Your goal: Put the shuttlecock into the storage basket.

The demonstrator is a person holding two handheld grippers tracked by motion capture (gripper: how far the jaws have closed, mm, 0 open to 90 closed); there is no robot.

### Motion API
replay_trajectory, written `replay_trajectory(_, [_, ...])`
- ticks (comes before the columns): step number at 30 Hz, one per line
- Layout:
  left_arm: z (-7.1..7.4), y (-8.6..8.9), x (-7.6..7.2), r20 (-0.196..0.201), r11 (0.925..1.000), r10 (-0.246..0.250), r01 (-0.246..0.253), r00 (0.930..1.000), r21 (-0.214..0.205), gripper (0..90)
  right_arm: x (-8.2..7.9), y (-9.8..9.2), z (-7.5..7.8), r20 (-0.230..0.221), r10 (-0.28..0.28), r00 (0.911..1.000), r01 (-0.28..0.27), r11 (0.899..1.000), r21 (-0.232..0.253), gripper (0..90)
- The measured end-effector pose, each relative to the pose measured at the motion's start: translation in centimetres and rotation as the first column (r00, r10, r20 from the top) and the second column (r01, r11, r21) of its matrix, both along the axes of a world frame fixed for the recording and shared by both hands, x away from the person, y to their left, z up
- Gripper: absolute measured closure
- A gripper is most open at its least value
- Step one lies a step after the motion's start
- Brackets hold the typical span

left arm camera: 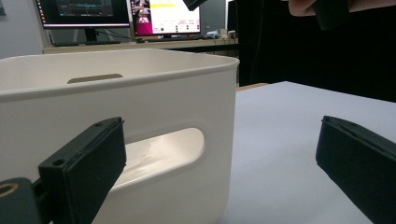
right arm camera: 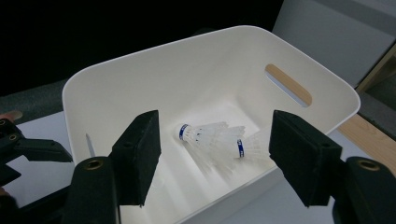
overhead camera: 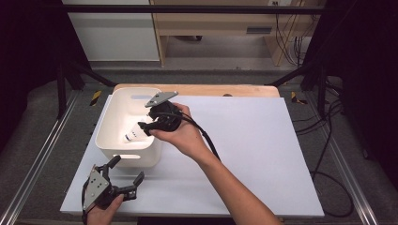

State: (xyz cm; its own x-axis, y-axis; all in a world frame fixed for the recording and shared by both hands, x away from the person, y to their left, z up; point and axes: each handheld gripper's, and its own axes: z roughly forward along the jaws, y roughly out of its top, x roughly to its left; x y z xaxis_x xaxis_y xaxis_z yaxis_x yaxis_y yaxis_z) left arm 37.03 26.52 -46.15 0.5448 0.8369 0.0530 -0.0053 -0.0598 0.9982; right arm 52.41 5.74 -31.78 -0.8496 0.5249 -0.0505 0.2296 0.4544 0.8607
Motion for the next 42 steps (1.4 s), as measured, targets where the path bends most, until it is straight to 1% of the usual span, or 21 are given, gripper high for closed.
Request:
replay_trajectory(6, [0.0, 0.0, 0.0, 0.001, 1.0, 0.0, 0.0, 1.0, 0.002, 1.7, -0.2, -0.5, 0.0, 0.009, -0.017, 0.9998, 0.017, 1.0, -0.005, 29.7])
replay_trajectory(11, [0.0, 0.0, 0.0, 0.0, 1.0, 0.0, 0.0, 1.0, 0.002, 1.7, -0.3, -1.3, 0.0, 0.016, -0.036, 0.9992, 0.037, 0.999, -0.006, 27.2])
replay_trajectory(21, [0.0, 0.0, 0.0, 0.0, 1.0, 0.001, -0.001, 1.0, 0.003, 1.7, -0.5, -2.6, 0.0, 0.015, -0.056, 0.9983, 0.056, 0.998, 0.005, 25.8])
replay_trajectory(26, [0.0, 0.1, 0.0, 0.0, 1.0, 0.002, -0.002, 1.0, 0.0, 1.7, -0.5, -3.1, 0.0, 0.013, -0.065, 0.9978, 0.065, 0.998, -0.004, 23.0])
replay_trajectory(36, [0.0, 0.1, 0.0, 0.0, 1.0, 0.001, -0.001, 1.0, -0.001, 1.7, -0.5, -4.3, -0.1, 0.014, -0.098, 0.9951, 0.098, 0.995, -0.002, 16.0])
replay_trajectory(42, [0.0, 0.2, 0.0, -0.001, 1.0, 0.007, -0.007, 1.0, -0.004, 1.7, -0.5, -5.0, 0.0, 0.013, -0.105, 0.9944, 0.104, 0.994, 0.013, 12.9])
